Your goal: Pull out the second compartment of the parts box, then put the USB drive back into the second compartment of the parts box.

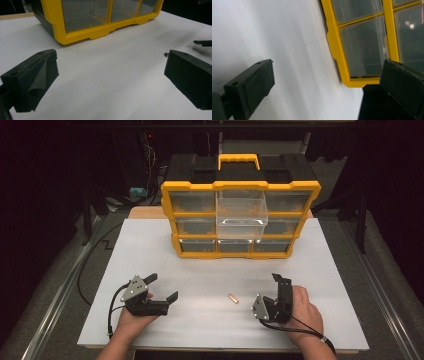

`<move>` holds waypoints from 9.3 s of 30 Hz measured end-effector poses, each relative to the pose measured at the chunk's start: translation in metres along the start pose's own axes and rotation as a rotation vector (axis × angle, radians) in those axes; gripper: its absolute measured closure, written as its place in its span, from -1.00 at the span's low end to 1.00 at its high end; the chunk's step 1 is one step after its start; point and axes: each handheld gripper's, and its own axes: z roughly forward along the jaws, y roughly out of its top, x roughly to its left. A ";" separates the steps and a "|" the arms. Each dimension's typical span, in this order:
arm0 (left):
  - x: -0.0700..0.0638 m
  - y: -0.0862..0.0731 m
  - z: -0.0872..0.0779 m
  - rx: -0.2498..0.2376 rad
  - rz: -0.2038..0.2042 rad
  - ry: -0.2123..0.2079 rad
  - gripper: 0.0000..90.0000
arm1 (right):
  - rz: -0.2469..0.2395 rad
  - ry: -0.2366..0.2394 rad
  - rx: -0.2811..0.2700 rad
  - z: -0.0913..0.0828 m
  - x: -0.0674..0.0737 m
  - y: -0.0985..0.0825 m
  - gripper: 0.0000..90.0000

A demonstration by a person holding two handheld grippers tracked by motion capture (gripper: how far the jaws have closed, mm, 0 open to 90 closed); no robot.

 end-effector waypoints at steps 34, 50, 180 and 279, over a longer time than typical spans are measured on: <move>0.000 0.002 0.000 0.017 0.011 0.028 -1.00 | 0.947 0.328 -0.166 0.003 -0.014 -0.035 -1.00; -0.003 0.002 0.000 0.038 0.029 0.033 -1.00 | 1.012 0.368 -0.228 0.007 -0.017 -0.033 -1.00; 0.000 0.000 -0.004 0.004 0.035 0.029 -1.00 | 0.770 0.666 -0.140 0.034 0.014 0.038 0.69; 0.003 0.000 -0.005 0.000 0.026 0.033 -1.00 | 0.751 0.774 -0.021 0.033 -0.058 -0.016 0.78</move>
